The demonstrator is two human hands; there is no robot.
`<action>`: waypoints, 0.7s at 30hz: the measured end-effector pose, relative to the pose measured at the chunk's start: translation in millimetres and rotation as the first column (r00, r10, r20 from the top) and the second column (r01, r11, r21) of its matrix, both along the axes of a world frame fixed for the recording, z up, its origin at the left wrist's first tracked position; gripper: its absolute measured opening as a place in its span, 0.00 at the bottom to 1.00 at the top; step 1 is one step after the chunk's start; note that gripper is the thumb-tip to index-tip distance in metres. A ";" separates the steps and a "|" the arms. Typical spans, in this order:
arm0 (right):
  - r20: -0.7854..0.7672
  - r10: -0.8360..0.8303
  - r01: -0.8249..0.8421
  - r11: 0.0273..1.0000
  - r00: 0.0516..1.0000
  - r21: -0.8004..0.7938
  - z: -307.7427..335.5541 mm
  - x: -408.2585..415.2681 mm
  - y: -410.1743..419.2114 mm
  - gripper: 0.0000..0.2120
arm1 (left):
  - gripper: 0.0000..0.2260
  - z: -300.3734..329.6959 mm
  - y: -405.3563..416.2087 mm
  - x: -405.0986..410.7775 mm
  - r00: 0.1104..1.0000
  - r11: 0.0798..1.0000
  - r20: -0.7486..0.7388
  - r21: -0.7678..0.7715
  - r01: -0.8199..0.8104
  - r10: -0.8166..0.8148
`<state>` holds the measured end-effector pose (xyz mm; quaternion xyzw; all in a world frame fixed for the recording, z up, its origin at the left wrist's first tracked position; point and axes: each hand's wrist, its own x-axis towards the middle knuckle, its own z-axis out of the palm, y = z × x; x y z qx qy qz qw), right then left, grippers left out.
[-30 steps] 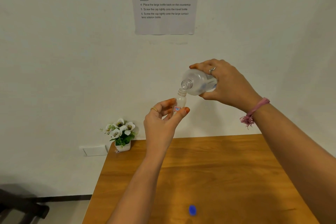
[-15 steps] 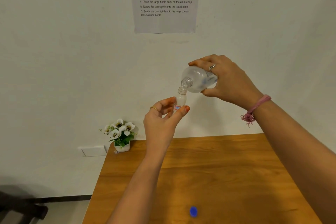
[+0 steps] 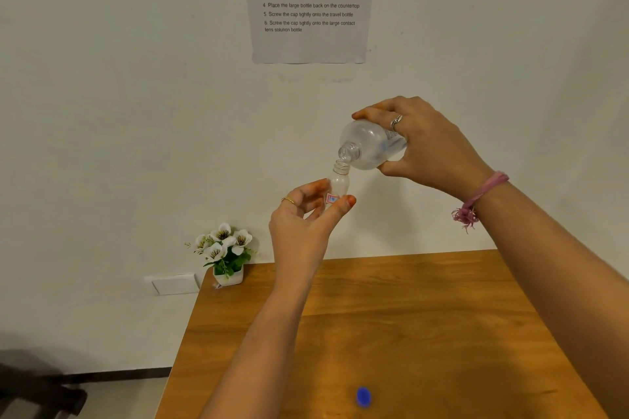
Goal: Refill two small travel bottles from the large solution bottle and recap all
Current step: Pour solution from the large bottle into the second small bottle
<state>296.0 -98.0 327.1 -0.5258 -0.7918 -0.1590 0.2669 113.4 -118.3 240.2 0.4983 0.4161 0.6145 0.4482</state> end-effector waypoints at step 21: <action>0.044 -0.011 0.011 1.000 0.999 0.011 4.9 -5.2 -8.1 0.32 | 0.17 0.3 -3.4 -0.9 1.000 1.000 0.023 0.002 0.015 -0.015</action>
